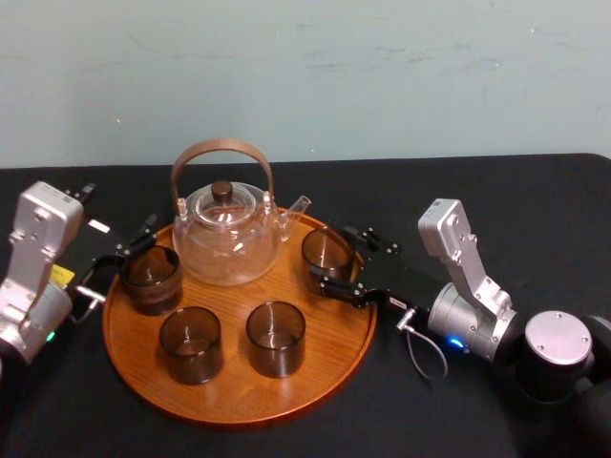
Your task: Pick up the glass from the table and place it on the tray.
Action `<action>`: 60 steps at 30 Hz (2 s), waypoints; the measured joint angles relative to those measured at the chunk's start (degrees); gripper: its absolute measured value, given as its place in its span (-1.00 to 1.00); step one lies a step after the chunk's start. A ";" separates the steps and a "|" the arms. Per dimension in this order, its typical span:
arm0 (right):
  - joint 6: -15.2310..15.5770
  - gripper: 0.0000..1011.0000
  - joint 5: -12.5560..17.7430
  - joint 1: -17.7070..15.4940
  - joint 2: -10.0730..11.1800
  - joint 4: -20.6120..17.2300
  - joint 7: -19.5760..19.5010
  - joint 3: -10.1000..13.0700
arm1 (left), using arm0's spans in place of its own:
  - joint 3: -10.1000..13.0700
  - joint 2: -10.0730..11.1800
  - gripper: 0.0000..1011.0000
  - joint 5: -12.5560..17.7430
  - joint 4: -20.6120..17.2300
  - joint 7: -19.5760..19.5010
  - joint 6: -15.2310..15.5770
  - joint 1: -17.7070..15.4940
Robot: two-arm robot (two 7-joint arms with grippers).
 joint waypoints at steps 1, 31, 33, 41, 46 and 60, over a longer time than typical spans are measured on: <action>0.00 0.78 0.00 0.00 0.00 0.00 0.00 0.00 | 0.00 0.00 0.98 0.00 0.00 0.00 0.00 0.00; -1.40 0.98 0.16 -1.73 1.37 -4.11 -1.65 1.69 | 0.00 0.00 0.98 0.00 0.00 0.00 0.00 0.00; -1.89 0.98 0.16 -2.41 1.90 -5.71 -2.16 2.30 | 0.00 0.00 0.98 0.00 0.00 0.00 0.00 0.00; -3.11 0.98 0.91 -4.92 3.58 -10.77 -2.83 4.39 | 0.00 0.00 0.98 0.00 0.00 0.00 0.00 0.00; -3.48 0.98 1.33 -6.28 4.41 -12.93 -3.00 5.40 | 0.00 0.00 0.98 0.00 0.00 0.00 0.00 0.00; -4.11 0.98 2.20 -9.95 6.20 -16.59 -5.27 9.38 | 0.00 0.00 0.98 0.00 0.00 0.00 0.00 0.00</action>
